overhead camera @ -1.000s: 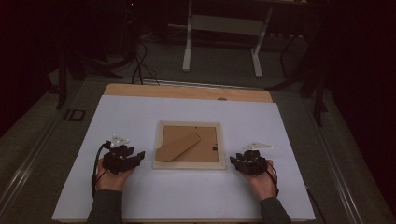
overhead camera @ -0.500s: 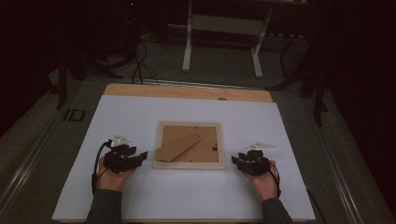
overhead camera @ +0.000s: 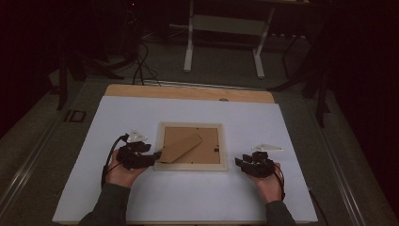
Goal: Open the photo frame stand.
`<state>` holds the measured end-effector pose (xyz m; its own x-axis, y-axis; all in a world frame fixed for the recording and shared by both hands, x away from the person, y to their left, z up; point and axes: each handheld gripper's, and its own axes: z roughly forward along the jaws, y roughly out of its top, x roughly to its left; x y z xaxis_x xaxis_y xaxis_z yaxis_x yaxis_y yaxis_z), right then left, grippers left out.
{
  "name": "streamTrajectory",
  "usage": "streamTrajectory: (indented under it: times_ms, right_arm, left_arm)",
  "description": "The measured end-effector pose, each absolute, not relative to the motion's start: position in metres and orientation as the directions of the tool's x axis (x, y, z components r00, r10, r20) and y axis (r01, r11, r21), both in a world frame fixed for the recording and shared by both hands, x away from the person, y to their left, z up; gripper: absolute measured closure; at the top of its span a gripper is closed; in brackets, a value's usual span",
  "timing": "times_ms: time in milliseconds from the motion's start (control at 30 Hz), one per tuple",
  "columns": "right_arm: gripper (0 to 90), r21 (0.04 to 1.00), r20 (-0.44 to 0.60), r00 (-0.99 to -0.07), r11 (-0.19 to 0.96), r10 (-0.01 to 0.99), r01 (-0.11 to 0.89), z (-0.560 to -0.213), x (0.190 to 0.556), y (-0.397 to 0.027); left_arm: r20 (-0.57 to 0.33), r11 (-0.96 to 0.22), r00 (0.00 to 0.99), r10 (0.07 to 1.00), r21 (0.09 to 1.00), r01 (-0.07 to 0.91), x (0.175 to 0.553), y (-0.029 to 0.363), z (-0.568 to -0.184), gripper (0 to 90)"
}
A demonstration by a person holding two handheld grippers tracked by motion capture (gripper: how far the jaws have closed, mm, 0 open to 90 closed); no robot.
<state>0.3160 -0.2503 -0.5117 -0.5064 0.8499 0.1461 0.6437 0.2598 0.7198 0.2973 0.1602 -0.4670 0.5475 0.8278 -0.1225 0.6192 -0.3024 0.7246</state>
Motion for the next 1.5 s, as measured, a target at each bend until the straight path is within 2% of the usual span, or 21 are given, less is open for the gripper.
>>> streamTrajectory:
  times_ms: [167, 200, 400, 500, 600, 1133, 1500]
  right_arm:
    - [55.8, 0.725, 0.148, -0.505, 0.254, 0.850, 0.640, -0.511, 0.316, -0.251]
    - [55.3, 0.727, 0.148, -0.504, 0.252, 0.851, 0.639, -0.511, 0.316, -0.253]
    - [54.9, 0.722, 0.153, -0.503, 0.252, 0.850, 0.644, -0.511, 0.316, -0.252]
    - [54.7, 0.723, 0.152, -0.505, 0.252, 0.850, 0.643, -0.511, 0.316, -0.252]
    - [54.4, 0.722, 0.153, -0.507, 0.254, 0.848, 0.644, -0.512, 0.317, -0.252]
    - [53.7, 0.720, 0.155, -0.506, 0.253, 0.849, 0.646, -0.512, 0.317, -0.252]
    - [53.5, 0.722, 0.162, -0.502, 0.245, 0.849, 0.647, -0.512, 0.318, -0.255]
  left_arm:
    - [-0.115, -0.338, 0.581, 0.806, 0.716, 0.611, 0.306, 0.149, -0.462, 42.9]
    - [-0.110, -0.346, 0.583, 0.805, 0.711, 0.612, 0.312, 0.145, -0.459, 38.9]
    - [-0.155, -0.350, 0.621, 0.769, 0.711, 0.610, 0.327, 0.141, -0.453, 34.3]
    - [-0.170, -0.350, 0.632, 0.756, 0.711, 0.610, 0.333, 0.140, -0.451, 34.1]
    - [-0.166, -0.367, 0.649, 0.743, 0.709, 0.602, 0.341, 0.136, -0.451, 37.8]
    - [-0.200, -0.451, 0.694, 0.691, 0.631, 0.631, 0.370, 0.118, -0.466, 37.4]
    - [-0.250, -0.501, 0.701, 0.668, 0.546, 0.672, 0.389, 0.109, -0.484, 33.0]
